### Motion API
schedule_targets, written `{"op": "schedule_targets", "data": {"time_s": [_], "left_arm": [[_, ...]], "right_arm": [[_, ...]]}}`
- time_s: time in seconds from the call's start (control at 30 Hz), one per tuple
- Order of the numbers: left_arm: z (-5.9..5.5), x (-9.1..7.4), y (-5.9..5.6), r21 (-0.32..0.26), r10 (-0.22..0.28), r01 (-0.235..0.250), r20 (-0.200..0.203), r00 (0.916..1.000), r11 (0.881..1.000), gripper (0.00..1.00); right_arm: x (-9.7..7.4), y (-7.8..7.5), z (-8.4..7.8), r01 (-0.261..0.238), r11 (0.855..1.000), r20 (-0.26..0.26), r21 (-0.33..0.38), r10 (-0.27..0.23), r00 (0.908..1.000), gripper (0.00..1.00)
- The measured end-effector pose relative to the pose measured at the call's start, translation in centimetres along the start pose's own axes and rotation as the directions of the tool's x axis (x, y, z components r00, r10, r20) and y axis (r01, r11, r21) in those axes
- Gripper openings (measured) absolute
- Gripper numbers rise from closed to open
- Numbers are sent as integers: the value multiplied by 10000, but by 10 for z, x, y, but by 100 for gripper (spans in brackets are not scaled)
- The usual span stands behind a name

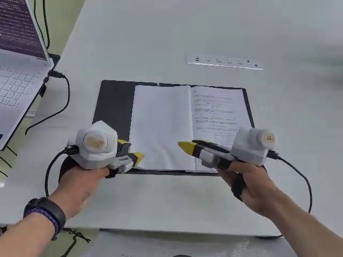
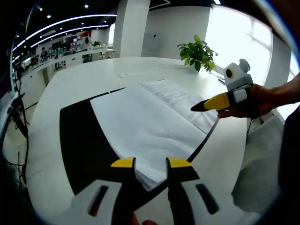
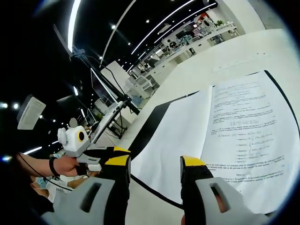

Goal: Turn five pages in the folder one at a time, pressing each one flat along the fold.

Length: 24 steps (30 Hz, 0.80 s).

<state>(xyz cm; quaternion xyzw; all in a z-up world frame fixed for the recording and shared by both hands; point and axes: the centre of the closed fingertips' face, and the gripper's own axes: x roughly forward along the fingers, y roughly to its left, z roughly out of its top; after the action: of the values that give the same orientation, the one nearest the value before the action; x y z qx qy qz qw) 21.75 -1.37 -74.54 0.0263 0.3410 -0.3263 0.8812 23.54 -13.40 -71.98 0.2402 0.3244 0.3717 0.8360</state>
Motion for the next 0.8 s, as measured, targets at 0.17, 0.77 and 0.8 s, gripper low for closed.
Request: {"op": "schedule_targets", "data": {"time_s": [0.17,0.77,0.8], "left_arm": [[-7,4,2,-88,-32,31,-117,9999,10000,18],[-29,10,3,180,131,-116,-857,9962,9998,3],[-31,10,3,183,159,-143,-900,9958,9997,2]], "right_arm": [[-4,-3,-1,61,9999,47,89,-62,10000,40],[-20,-21,-2,477,9987,107,201,-479,9988,37],[-20,-22,-2,492,9987,58,147,-492,9988,37]]}}
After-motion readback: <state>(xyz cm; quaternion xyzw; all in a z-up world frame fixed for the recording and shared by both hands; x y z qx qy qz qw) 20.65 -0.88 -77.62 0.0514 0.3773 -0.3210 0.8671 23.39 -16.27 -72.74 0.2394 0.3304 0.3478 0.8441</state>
